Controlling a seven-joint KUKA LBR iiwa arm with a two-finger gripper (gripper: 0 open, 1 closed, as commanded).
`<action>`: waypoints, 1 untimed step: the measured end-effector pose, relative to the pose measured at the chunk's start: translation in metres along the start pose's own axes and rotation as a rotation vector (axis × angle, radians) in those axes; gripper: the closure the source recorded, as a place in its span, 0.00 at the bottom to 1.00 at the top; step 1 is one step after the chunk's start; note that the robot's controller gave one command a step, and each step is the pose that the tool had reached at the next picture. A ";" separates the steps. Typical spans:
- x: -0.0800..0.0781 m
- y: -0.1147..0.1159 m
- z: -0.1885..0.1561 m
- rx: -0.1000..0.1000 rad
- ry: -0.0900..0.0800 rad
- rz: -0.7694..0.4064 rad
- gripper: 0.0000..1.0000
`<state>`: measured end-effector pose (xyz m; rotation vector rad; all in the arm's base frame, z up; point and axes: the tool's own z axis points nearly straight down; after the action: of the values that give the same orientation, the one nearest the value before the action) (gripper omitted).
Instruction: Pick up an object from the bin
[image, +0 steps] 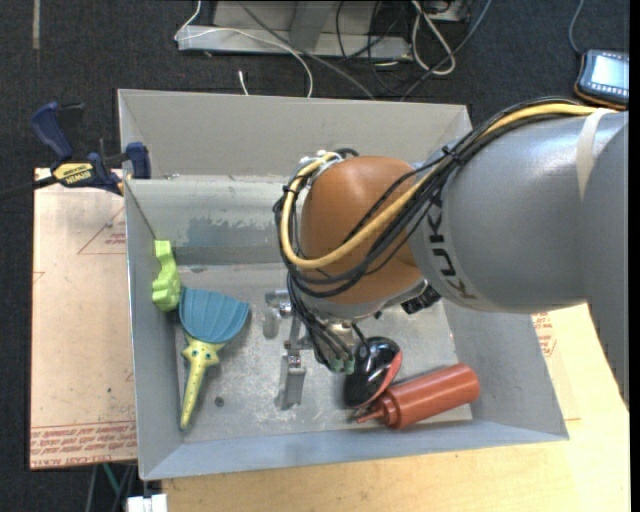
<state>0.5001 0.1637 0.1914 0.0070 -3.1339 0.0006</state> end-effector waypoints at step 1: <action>-0.002 -0.001 -0.005 -0.001 -0.007 0.005 0.00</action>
Offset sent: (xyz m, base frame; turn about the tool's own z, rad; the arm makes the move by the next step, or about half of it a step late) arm 0.0899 0.0609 -0.1214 -0.1375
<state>0.5018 0.1625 0.1960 -0.0011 -3.1414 -0.0013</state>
